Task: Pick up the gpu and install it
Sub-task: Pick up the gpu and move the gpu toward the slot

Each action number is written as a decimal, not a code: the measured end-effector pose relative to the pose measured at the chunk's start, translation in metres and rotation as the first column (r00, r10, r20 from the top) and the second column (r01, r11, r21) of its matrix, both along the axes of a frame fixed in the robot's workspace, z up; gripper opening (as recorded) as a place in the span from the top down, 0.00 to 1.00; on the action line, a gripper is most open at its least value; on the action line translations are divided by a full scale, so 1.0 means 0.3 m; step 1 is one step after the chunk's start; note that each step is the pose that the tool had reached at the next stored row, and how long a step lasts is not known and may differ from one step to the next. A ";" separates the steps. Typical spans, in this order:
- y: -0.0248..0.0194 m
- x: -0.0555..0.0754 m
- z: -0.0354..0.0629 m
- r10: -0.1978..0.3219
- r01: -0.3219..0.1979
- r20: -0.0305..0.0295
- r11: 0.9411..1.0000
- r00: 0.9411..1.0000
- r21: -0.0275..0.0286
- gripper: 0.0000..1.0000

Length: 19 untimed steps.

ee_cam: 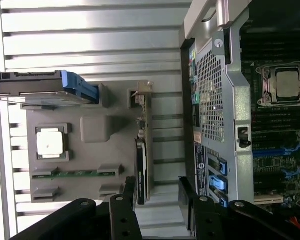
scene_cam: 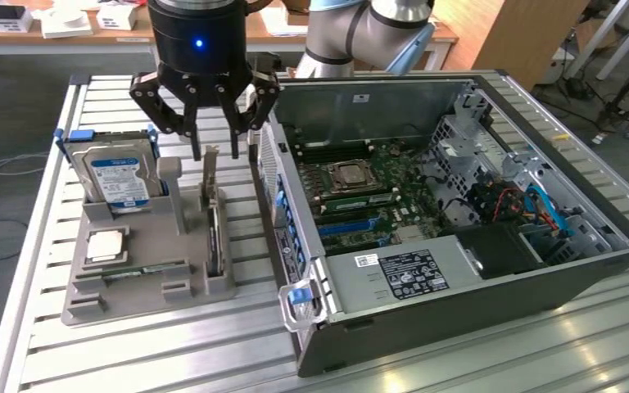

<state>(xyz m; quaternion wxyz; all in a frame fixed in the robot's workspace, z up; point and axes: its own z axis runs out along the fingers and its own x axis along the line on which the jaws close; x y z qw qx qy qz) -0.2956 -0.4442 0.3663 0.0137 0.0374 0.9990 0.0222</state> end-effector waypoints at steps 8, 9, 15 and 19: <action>0.000 0.000 -0.028 0.000 0.000 0.000 1.000 1.000 0.000 0.53; 0.000 0.000 -0.031 0.000 0.000 0.000 1.000 1.000 0.000 0.53; 0.000 0.000 -0.048 0.000 0.000 0.000 1.000 1.000 0.000 0.53; 0.000 0.000 -0.061 0.000 0.000 0.000 1.000 1.000 0.000 0.53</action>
